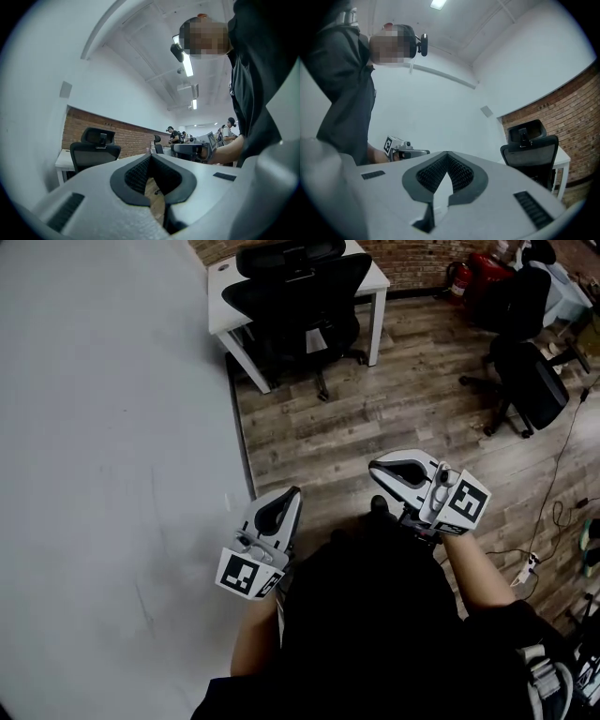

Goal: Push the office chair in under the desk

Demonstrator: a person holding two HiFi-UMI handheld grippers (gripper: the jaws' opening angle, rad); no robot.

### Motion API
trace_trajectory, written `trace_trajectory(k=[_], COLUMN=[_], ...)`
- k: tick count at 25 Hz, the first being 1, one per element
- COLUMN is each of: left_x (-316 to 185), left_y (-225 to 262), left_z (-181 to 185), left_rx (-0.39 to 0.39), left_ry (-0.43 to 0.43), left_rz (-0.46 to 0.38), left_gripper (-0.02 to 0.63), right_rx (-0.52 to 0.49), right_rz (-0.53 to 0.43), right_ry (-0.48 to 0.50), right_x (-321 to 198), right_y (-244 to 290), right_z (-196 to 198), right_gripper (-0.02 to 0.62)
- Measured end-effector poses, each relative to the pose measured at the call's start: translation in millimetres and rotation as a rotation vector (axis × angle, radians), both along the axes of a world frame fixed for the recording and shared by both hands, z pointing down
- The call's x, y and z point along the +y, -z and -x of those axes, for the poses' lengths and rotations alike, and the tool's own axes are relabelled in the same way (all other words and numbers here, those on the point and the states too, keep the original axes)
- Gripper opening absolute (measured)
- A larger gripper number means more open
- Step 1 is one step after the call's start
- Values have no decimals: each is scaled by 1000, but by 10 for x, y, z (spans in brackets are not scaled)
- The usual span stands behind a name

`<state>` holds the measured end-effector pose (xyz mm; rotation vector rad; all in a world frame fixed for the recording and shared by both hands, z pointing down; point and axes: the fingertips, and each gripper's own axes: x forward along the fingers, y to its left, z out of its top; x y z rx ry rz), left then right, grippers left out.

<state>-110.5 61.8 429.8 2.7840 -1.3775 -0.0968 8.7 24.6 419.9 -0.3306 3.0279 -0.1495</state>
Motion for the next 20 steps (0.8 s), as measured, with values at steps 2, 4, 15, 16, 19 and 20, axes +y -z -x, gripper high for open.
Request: trace_trajectory(k=[2, 4, 15, 16, 19, 20], left_x=[51, 82, 219, 235, 271, 281], left_y=[-17, -34, -94, -81, -37, -23], left_z=[32, 35, -252, -272, -292, -298], left_rx=[7, 14, 58, 62, 72, 74], left_ry=[-29, -61, -189, -197, -210, -214], left_rz=[-7, -13, -18, -18, -22, -24], left_gripper=[17, 17, 17, 17, 17, 17], right_rx=[4, 20, 74, 75, 84, 87], right_rz=[-5, 2, -23, -21, -25, -28], right_ry=[-11, -36, -82, -81, -71, -67], right_x=[138, 235, 440, 470, 550, 574], right_y=[-15, -70, -131, -140, -122, -109], right_z=[68, 106, -41, -26, 43, 68], right_gripper=[6, 6, 6, 6, 6, 6])
